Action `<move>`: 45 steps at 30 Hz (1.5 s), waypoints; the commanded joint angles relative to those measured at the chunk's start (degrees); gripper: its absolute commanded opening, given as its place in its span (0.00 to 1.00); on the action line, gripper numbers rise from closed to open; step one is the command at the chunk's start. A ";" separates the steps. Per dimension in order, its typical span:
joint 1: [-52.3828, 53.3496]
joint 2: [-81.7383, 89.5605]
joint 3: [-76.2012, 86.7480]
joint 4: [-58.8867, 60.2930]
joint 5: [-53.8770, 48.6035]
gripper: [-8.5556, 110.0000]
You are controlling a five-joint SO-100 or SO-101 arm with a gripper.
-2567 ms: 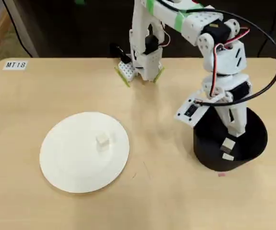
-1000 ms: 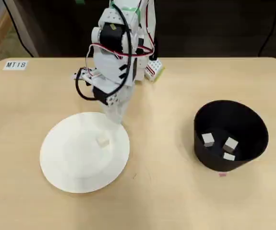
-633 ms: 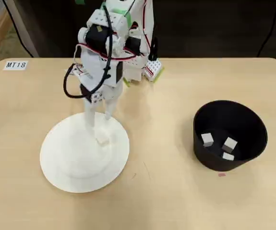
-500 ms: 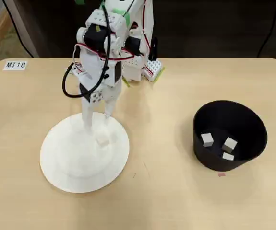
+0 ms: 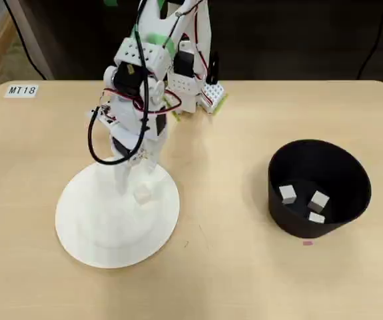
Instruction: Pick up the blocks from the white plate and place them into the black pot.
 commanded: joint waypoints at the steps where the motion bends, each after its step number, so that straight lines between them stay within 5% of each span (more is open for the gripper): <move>1: -1.05 -0.62 -1.67 -2.11 -0.97 0.33; 19: -2.64 -7.47 -5.63 -6.33 -2.72 0.30; 33: -2.37 -10.37 -8.53 -9.49 -1.05 0.06; 45: -0.70 -1.93 -7.29 -21.53 -2.20 0.05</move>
